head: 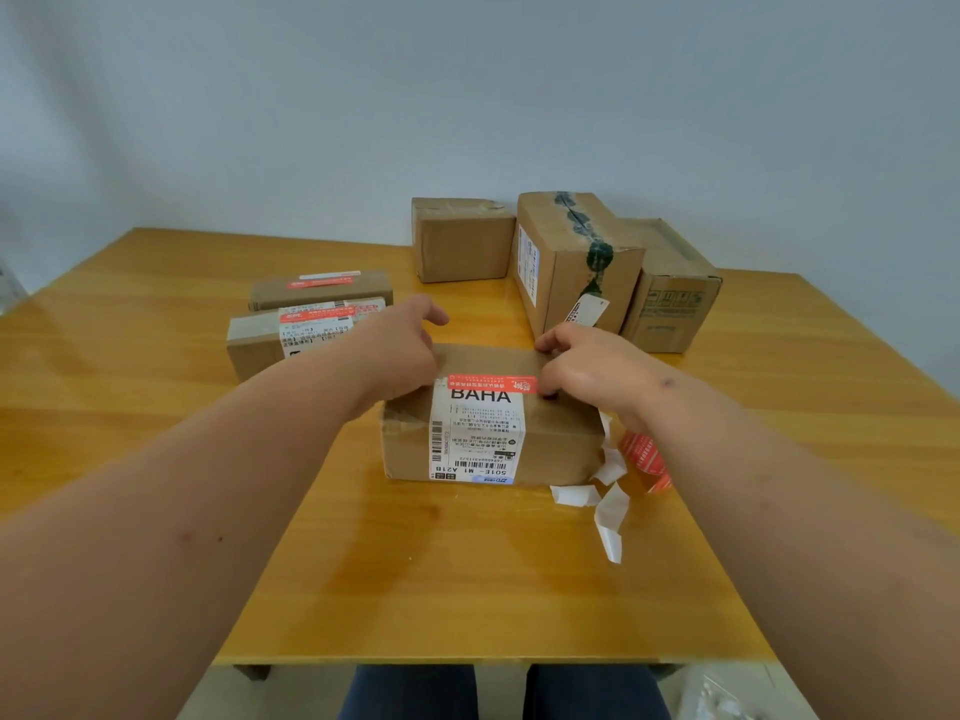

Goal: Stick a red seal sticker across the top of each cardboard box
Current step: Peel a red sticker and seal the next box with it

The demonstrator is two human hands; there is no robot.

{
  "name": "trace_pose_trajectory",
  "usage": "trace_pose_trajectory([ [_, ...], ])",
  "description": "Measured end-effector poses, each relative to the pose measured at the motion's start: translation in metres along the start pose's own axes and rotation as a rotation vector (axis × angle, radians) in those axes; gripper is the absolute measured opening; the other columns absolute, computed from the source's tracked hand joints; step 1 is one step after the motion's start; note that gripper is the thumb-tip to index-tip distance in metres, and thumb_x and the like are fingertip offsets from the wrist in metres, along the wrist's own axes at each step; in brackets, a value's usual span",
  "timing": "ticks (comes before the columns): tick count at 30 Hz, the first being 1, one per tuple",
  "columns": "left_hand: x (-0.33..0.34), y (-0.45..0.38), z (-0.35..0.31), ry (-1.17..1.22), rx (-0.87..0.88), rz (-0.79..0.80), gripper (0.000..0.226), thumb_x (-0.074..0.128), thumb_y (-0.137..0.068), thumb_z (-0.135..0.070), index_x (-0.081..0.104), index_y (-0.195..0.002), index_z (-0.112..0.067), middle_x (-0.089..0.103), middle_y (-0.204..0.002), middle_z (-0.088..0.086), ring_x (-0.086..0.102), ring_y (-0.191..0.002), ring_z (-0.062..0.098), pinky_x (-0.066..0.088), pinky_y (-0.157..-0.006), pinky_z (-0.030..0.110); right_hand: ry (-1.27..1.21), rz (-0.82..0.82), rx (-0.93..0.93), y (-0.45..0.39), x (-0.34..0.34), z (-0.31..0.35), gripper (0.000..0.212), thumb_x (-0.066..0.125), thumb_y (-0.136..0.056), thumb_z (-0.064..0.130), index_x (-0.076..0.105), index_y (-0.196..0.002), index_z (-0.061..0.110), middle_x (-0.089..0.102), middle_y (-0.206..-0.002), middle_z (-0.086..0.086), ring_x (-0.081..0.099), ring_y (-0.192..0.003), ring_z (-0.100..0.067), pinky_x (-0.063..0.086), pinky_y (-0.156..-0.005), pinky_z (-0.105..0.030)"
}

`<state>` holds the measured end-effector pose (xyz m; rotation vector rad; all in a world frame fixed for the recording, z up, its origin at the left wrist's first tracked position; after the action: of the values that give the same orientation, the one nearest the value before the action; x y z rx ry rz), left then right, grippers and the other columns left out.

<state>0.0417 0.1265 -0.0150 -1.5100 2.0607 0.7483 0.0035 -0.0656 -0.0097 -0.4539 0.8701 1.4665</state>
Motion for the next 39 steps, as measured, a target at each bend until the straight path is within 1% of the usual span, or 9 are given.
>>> trace_pose_trajectory([
  [6,0.006,-0.004,0.003,-0.09,0.028,-0.094,0.042,0.067,-0.086,-0.019,0.051,-0.124,-0.026,0.058,-0.107,0.002,0.061,-0.09,0.021,0.056,-0.077,0.038,0.042,-0.109,-0.01,-0.005,0.005,0.002,0.028,0.063,-0.088,0.027,0.057,-0.115,0.023,0.059,-0.11,0.002,0.054,-0.094,-0.012,0.043,-0.07,-0.025],
  [10,0.001,-0.006,0.007,-0.054,0.023,-0.147,0.043,0.057,-0.088,-0.01,0.052,-0.128,-0.026,0.059,-0.109,0.003,0.059,-0.095,0.023,0.055,-0.085,0.042,0.03,-0.142,0.045,0.0,-0.003,0.001,0.036,0.046,-0.093,0.009,0.059,-0.124,0.018,0.055,-0.132,-0.006,0.052,-0.118,-0.025,0.047,-0.093,-0.034],
  [14,-0.006,-0.004,0.01,-0.467,-0.111,-0.155,0.061,0.047,-0.093,-0.055,0.044,-0.141,-0.017,0.04,-0.145,0.014,0.046,-0.125,0.036,0.043,-0.103,0.049,0.01,-0.05,0.215,0.009,-0.002,-0.002,0.054,0.042,-0.095,0.056,0.054,-0.124,0.012,0.058,-0.123,-0.01,0.057,-0.107,-0.031,0.051,-0.092,-0.048],
  [17,-0.005,-0.001,0.01,-0.337,-0.206,-0.014,0.073,0.032,-0.093,-0.066,0.044,-0.142,-0.014,0.05,-0.14,0.014,0.049,-0.124,0.035,0.043,-0.102,0.048,-0.155,-0.013,0.271,0.009,-0.001,-0.001,0.062,0.038,-0.091,0.066,0.052,-0.127,0.017,0.06,-0.112,-0.008,0.062,-0.093,-0.027,0.055,-0.085,-0.045],
  [20,-0.017,0.002,0.003,0.028,-0.137,-0.193,0.061,0.033,-0.095,-0.062,0.057,-0.126,-0.016,0.06,-0.122,0.012,0.055,-0.113,0.034,0.046,-0.099,0.05,-0.285,-0.093,0.221,0.01,-0.01,0.004,0.065,0.037,-0.092,0.065,0.047,-0.136,0.018,0.058,-0.123,-0.007,0.062,-0.097,-0.026,0.052,-0.089,-0.045],
  [24,-0.036,0.005,0.0,0.109,-0.066,-0.427,0.034,0.039,-0.098,-0.045,0.058,-0.095,-0.016,0.061,-0.093,0.011,0.059,-0.083,0.029,0.054,-0.08,0.042,-0.388,-0.232,0.171,0.016,-0.022,0.009,0.058,0.038,-0.094,0.058,0.058,-0.119,0.01,0.062,-0.117,-0.007,0.06,-0.102,-0.027,0.049,-0.092,-0.047],
  [31,-0.019,0.022,0.011,0.191,-0.317,-0.119,0.037,0.042,-0.096,-0.044,0.054,-0.114,-0.014,0.055,-0.099,0.009,0.054,-0.078,0.025,0.05,-0.071,0.037,-0.037,-0.106,0.125,0.032,-0.011,0.002,0.047,0.029,-0.1,0.048,0.048,-0.125,0.013,0.059,-0.115,-0.01,0.063,-0.075,-0.02,0.038,-0.053,-0.026],
  [34,-0.024,0.027,0.008,0.191,-0.283,-0.083,0.018,0.053,-0.091,-0.02,0.058,-0.108,-0.015,0.059,-0.107,0.011,0.058,-0.088,0.027,0.054,-0.081,0.045,-0.121,-0.086,0.111,0.037,-0.016,0.004,0.021,0.045,-0.093,0.022,0.054,-0.109,0.011,0.061,-0.107,-0.013,0.066,-0.081,-0.025,0.05,-0.066,-0.03],
  [39,-0.018,0.029,0.001,-0.066,-0.178,-0.063,0.04,0.059,-0.082,-0.001,0.052,-0.118,-0.018,0.053,-0.105,0.007,0.053,-0.097,0.026,0.051,-0.077,0.036,0.112,-0.077,0.017,0.041,-0.016,0.008,0.029,0.054,-0.086,0.009,0.061,-0.114,0.011,0.064,-0.114,-0.013,0.064,-0.102,-0.028,0.054,-0.091,-0.044],
])
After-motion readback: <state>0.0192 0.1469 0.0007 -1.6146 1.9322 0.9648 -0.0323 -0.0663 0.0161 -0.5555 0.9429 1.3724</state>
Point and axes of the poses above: each hand's wrist, its own y-axis away from the middle knuckle, its own x-axis out of the palm, z = x × y, the point moved 1 cm from there along -y, towards the middle knuckle
